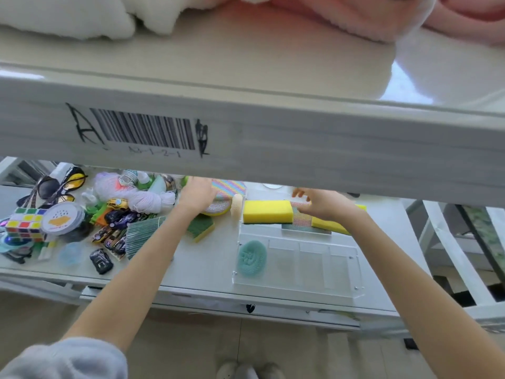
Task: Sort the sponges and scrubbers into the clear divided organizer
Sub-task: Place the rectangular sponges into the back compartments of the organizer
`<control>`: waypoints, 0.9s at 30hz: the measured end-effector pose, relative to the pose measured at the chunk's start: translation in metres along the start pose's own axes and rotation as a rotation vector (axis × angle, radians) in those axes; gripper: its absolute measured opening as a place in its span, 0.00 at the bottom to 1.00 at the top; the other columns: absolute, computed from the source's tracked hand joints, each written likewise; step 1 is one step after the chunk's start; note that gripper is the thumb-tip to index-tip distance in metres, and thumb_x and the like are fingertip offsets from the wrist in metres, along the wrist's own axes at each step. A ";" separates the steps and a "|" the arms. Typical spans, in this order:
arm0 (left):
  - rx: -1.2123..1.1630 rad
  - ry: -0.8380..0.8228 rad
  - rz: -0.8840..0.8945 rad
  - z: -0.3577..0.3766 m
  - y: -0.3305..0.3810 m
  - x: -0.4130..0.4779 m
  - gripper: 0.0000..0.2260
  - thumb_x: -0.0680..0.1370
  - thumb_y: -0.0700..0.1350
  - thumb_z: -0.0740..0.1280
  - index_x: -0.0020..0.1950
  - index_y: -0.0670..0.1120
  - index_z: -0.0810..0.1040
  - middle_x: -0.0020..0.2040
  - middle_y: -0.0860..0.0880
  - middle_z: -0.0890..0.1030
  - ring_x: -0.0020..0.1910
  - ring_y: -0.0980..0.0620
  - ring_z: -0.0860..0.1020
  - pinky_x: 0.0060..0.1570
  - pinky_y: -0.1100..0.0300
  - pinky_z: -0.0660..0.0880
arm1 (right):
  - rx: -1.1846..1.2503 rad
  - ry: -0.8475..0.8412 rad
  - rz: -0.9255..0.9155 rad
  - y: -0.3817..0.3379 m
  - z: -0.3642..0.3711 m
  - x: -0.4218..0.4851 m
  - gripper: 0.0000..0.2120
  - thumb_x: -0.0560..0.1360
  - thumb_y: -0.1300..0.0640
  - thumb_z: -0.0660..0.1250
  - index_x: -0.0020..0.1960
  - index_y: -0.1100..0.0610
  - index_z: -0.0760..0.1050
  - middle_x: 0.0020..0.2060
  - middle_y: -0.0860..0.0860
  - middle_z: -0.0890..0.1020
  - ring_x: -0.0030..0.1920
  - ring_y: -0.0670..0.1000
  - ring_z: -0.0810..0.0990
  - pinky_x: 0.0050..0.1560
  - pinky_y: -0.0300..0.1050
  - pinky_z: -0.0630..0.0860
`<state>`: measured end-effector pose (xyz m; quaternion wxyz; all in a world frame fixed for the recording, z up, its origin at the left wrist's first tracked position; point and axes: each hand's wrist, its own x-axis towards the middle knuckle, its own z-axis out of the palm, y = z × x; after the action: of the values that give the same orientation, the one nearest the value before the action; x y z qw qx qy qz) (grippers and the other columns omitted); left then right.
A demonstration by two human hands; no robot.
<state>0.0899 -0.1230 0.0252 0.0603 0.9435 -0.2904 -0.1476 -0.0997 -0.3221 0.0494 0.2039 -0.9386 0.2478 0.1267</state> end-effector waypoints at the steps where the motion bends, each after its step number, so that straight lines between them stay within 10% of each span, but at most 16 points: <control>1: -0.002 -0.031 -0.012 0.001 -0.003 0.007 0.11 0.80 0.47 0.58 0.46 0.41 0.75 0.55 0.38 0.80 0.47 0.42 0.74 0.50 0.51 0.73 | 0.011 -0.011 -0.005 -0.010 0.001 0.005 0.16 0.77 0.53 0.61 0.64 0.53 0.70 0.62 0.51 0.75 0.60 0.55 0.74 0.55 0.44 0.68; 7: -0.047 -0.186 -0.035 0.009 -0.003 0.025 0.13 0.77 0.46 0.63 0.35 0.45 0.66 0.45 0.44 0.74 0.48 0.44 0.74 0.43 0.57 0.66 | 0.022 -0.043 0.006 -0.041 0.009 0.014 0.16 0.78 0.53 0.59 0.65 0.53 0.69 0.62 0.53 0.75 0.60 0.56 0.74 0.61 0.50 0.70; 11: -0.122 -0.187 -0.053 0.009 -0.001 0.026 0.14 0.80 0.48 0.59 0.56 0.39 0.74 0.62 0.42 0.77 0.62 0.41 0.73 0.54 0.54 0.70 | 0.028 -0.038 0.120 -0.030 0.011 0.013 0.17 0.77 0.49 0.58 0.60 0.58 0.71 0.57 0.57 0.79 0.57 0.59 0.77 0.61 0.55 0.74; 14: -0.058 -0.113 -0.045 0.003 -0.011 0.019 0.10 0.81 0.44 0.56 0.40 0.45 0.68 0.65 0.43 0.73 0.66 0.41 0.69 0.56 0.55 0.65 | 0.048 -0.061 0.236 -0.019 0.007 0.010 0.21 0.78 0.46 0.56 0.66 0.56 0.69 0.64 0.56 0.76 0.62 0.59 0.74 0.66 0.52 0.69; 19: -0.316 0.178 0.081 -0.012 0.015 -0.014 0.19 0.79 0.37 0.58 0.28 0.47 0.59 0.30 0.48 0.66 0.37 0.46 0.67 0.37 0.57 0.57 | 0.081 -0.057 0.287 0.011 -0.001 0.005 0.24 0.72 0.37 0.53 0.62 0.49 0.69 0.62 0.54 0.74 0.58 0.54 0.72 0.63 0.53 0.67; 22: -0.153 0.161 0.348 -0.002 0.049 -0.027 0.13 0.78 0.43 0.55 0.45 0.40 0.77 0.44 0.40 0.80 0.47 0.40 0.77 0.42 0.54 0.65 | 0.002 -0.018 0.310 0.018 -0.010 -0.008 0.24 0.76 0.42 0.53 0.67 0.52 0.68 0.66 0.54 0.74 0.63 0.57 0.73 0.64 0.53 0.69; 27: -0.175 0.057 0.585 0.020 0.085 -0.035 0.19 0.74 0.33 0.61 0.64 0.43 0.74 0.60 0.39 0.76 0.60 0.40 0.72 0.59 0.49 0.72 | -0.063 0.100 0.178 0.035 -0.022 -0.027 0.12 0.77 0.55 0.60 0.58 0.55 0.73 0.51 0.52 0.78 0.48 0.54 0.75 0.49 0.46 0.72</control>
<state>0.0110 -0.1735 0.0314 0.1893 0.8149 -0.5341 -0.1220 -0.1379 -0.3487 0.0670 0.1496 -0.9240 0.3358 0.1049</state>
